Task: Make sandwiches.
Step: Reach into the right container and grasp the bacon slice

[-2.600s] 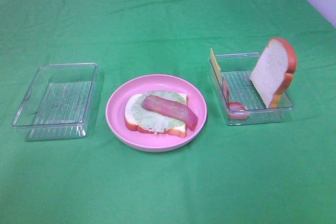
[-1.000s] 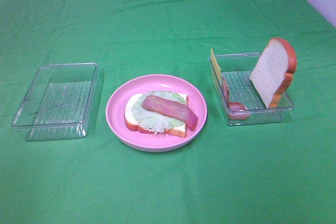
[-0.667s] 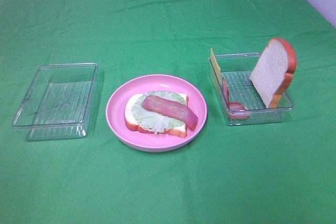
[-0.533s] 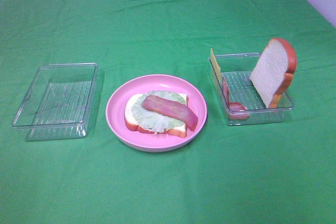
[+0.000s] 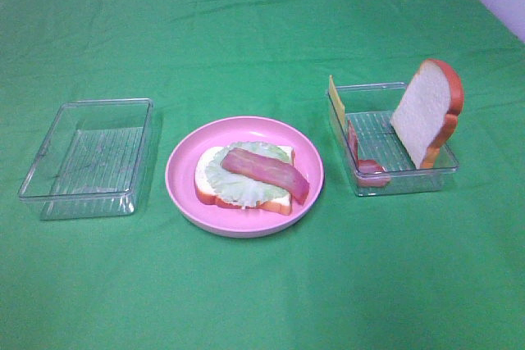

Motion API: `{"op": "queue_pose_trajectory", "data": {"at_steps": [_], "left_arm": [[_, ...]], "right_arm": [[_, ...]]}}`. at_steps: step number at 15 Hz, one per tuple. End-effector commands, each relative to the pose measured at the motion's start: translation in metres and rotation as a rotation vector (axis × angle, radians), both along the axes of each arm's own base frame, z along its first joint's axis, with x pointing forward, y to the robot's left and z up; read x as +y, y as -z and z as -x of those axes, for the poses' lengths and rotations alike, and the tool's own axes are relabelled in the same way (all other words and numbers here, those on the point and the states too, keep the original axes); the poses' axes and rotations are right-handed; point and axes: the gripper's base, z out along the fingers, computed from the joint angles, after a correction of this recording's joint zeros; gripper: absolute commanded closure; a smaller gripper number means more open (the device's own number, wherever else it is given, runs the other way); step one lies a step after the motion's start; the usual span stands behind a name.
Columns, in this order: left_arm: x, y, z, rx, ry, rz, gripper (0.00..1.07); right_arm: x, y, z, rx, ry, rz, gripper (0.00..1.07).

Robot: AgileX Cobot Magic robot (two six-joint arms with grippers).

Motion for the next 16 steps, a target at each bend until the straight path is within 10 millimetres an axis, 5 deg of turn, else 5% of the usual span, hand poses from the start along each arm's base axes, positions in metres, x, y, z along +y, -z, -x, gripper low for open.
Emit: {"op": "queue_pose_trajectory", "data": {"at_steps": [1, 2, 5, 7, 12, 16], "left_arm": [[-0.001, 0.001, -0.001, -0.001, 0.006, 0.001, 0.43], [-0.001, 0.001, -0.001, -0.001, 0.006, 0.001, 0.43], [-0.001, 0.001, -0.001, -0.001, 0.006, 0.001, 0.43], [-0.001, 0.001, -0.001, -0.001, 0.006, 0.001, 0.43], [-0.001, 0.001, -0.001, -0.001, 0.006, 0.001, 0.43], [-0.001, 0.001, -0.001, -0.001, 0.006, 0.001, 0.43]], "right_arm": [[0.008, -0.009, -0.04, 0.062, -0.081, -0.071, 0.41], [0.016, -0.009, -0.075, 0.149, -0.146, -0.136, 0.45], [0.031, -0.007, -0.105, 0.226, -0.212, -0.125, 0.46], [0.065, 0.006, -0.125, 0.299, -0.242, -0.035, 0.46], [0.136, 0.049, -0.158, 0.506, -0.197, 0.214, 0.46], [0.156, 0.078, -0.174, 0.597, -0.159, 0.242, 0.46]]}}
